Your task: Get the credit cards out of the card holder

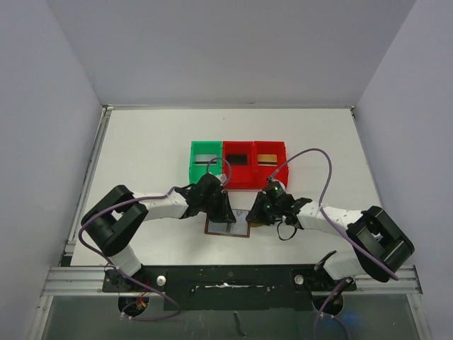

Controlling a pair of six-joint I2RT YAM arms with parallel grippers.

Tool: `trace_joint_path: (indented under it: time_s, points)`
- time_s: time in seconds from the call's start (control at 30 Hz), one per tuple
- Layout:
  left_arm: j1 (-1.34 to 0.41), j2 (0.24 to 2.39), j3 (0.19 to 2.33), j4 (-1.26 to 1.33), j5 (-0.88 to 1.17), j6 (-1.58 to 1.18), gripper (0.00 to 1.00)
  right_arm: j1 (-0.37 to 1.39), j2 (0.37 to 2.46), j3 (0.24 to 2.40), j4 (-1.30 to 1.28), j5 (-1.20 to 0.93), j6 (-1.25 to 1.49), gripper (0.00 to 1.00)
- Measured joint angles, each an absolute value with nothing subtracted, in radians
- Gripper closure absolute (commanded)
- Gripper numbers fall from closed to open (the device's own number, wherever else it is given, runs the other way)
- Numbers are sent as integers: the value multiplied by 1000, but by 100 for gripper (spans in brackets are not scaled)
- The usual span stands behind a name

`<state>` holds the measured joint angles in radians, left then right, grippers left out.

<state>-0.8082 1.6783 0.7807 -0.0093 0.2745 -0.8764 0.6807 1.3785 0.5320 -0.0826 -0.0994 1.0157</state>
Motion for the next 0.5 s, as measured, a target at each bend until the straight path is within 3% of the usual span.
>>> trace_joint_path:
  time_s: [0.13,0.3,0.5]
  points:
    - [-802,1678,755,39,292,-913,86,675,1384,532,-76,-113,1010,78]
    - [-791,1678,709,120,315,-969,100,673,1387,530,-68,-117,1008,78]
    - [-783,1679,669,199,336,-1034,100,667,1387,527,-61,-117,1005,79]
